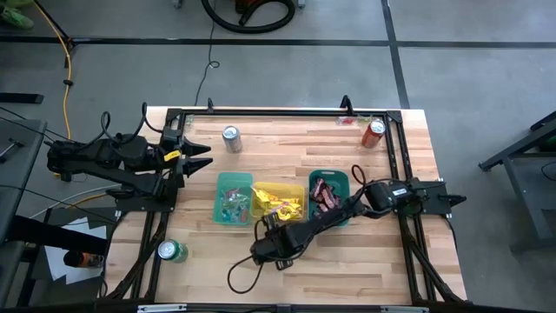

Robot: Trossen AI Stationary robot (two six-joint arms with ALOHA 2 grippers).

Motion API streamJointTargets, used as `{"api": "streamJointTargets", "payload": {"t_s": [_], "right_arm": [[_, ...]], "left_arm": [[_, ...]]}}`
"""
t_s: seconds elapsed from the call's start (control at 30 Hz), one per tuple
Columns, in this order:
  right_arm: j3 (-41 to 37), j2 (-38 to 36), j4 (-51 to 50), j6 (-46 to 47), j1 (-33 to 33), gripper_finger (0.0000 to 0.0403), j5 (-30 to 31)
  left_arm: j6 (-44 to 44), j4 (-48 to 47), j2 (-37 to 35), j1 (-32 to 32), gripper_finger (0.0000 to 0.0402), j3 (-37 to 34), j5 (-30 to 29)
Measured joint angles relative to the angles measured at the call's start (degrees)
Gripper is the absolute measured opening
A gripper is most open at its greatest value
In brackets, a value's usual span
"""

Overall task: Sort candy
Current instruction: Put the green gummy into the green bin

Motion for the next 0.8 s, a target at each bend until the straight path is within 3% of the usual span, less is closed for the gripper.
{"api": "streamJointTargets", "payload": {"t_s": [0.13,0.3,0.5,0.57,0.8], "right_arm": [[-0.04,-3.18,0.22,-2.96,-0.99,0.0017,0.02],[-0.04,-8.36,9.17,-8.13,-4.17,0.0008,-1.67],[-0.02,-9.4,28.53,-5.1,-9.19,0.0003,-15.4],[0.13,-8.74,33.86,-3.05,-9.98,0.0001,-15.81],[0.0,-8.03,36.59,-2.45,-12.08,0.0001,-12.92]], "left_arm": [[0.01,-0.43,0.0,0.0,0.0211,0.0,-0.05],[0.0,-1.99,0.0,0.0,0.0211,0.0,-1.22],[-0.61,-1.95,0.0,0.0,0.0211,0.0,-1.29],[-1.45,-1.95,0.0,0.0,0.0211,0.0,-1.29],[-1.5,-1.99,0.0,0.0,0.0211,0.0,-1.31]]}}
